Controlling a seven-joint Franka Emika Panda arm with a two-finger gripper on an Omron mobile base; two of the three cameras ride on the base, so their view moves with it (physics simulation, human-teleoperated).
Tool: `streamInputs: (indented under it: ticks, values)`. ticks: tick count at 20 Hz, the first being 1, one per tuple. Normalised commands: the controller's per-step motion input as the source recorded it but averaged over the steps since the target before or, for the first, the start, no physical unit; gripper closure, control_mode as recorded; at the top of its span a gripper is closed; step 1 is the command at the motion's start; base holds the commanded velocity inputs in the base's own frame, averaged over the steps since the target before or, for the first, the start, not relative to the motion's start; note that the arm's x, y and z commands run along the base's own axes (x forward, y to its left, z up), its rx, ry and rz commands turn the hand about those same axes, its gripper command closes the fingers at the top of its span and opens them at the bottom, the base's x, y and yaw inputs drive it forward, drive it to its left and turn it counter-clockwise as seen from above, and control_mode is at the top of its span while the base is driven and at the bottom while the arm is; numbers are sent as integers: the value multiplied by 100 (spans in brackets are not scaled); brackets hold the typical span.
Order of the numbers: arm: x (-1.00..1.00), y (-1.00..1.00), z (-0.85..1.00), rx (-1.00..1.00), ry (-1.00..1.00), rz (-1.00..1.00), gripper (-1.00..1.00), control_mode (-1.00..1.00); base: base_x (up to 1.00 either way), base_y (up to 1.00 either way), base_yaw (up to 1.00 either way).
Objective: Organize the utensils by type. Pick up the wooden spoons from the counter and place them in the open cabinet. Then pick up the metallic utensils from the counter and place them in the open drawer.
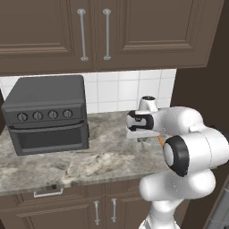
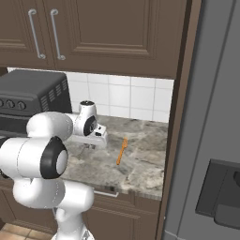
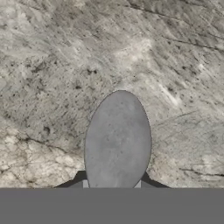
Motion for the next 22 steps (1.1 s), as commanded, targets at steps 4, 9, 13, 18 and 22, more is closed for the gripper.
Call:
streamInputs:
  ticks: [4, 9, 13, 18, 22]
  values:
    - [-30, -9, 7, 2, 0, 0, 100, -100, 0, 0, 0]
    - [-37, -7, 8, 4, 0, 0, 100, 100, -14, -2, 0]
    - [0, 0, 0, 0, 0, 0, 100, 100, -77, -3, 0]
    - [0, 0, 0, 0, 0, 0, 100, 100, -80, -2, 0]
    - [0, 0, 0, 0, 0, 0, 100, 100, -74, -13, 22]
